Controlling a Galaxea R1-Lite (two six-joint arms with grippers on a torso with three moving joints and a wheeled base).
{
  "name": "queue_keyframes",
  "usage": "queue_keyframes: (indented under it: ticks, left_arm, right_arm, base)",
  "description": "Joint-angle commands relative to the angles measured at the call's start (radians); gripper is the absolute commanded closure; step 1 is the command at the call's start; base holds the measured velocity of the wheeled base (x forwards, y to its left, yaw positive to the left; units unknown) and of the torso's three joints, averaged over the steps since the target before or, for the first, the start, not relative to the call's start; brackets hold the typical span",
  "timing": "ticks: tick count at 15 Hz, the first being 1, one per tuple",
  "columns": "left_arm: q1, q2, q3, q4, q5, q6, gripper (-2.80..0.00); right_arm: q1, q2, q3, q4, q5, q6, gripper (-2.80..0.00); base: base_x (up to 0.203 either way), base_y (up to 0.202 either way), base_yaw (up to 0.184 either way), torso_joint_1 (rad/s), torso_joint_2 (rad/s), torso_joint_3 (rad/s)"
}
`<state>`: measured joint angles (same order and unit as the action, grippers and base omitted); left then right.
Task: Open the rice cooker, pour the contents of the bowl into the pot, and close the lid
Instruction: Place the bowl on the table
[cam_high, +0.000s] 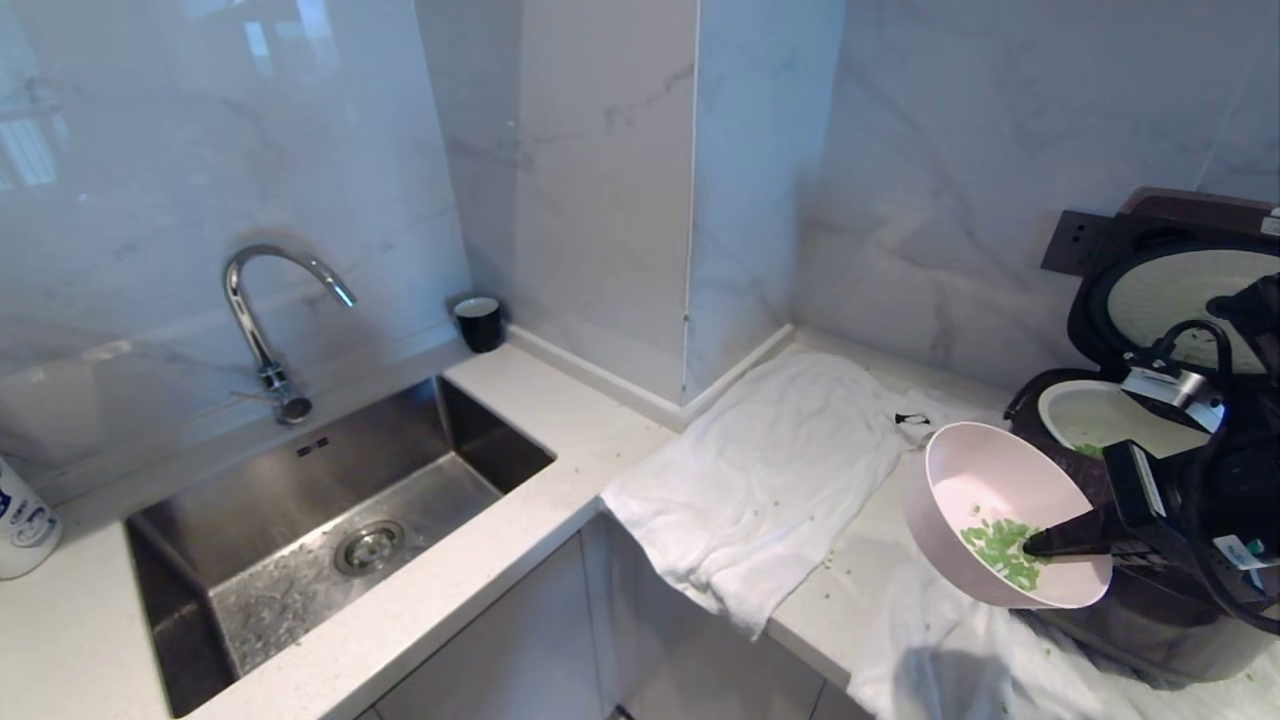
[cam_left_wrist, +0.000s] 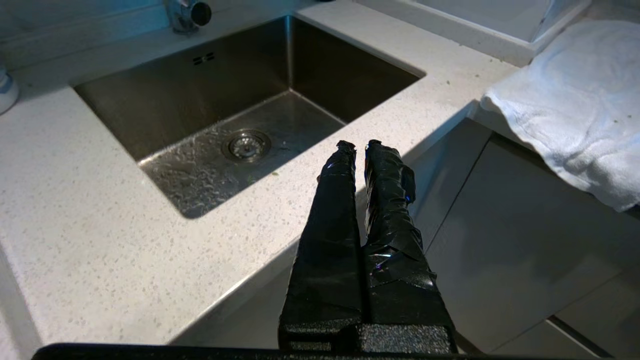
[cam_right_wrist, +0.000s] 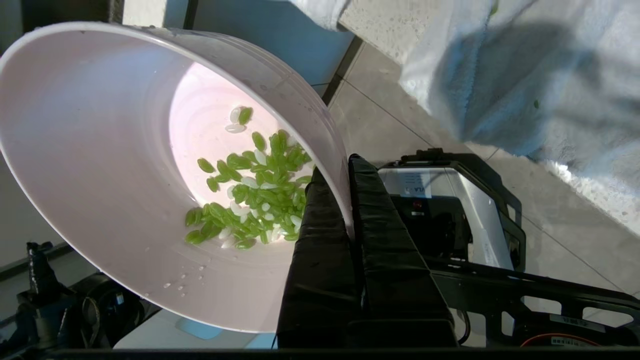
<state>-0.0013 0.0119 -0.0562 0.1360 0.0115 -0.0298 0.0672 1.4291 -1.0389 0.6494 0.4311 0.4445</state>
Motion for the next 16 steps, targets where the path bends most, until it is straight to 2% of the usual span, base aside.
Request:
queue_keyframes:
  ticks: [1,8,16]
  left_arm:
    - [0.000,0.000,0.001,0.001,0.001,-0.001,0.00]
    - [0.000,-0.001,-0.001,0.001,0.001,-0.001,0.00]
    - [0.000,0.000,0.001,0.001,0.001,-0.001,0.00]
  right_arm:
    - [0.000,-0.001,0.000,0.003,0.003,0.002,0.00]
    - [0.005,-0.001,0.007,0.003,0.006,0.002,0.00]
    - [0.084,0.147,-0.052,-0.029,0.001,0.022,0.00]
  base:
    - [0.166,0.000,-0.001,-0.007,-0.01,0.010]
    - [0.176,0.000,0.001,0.011,0.00,0.003]
    - [0.000,0.000,0.000,0.000,0.00,0.000]
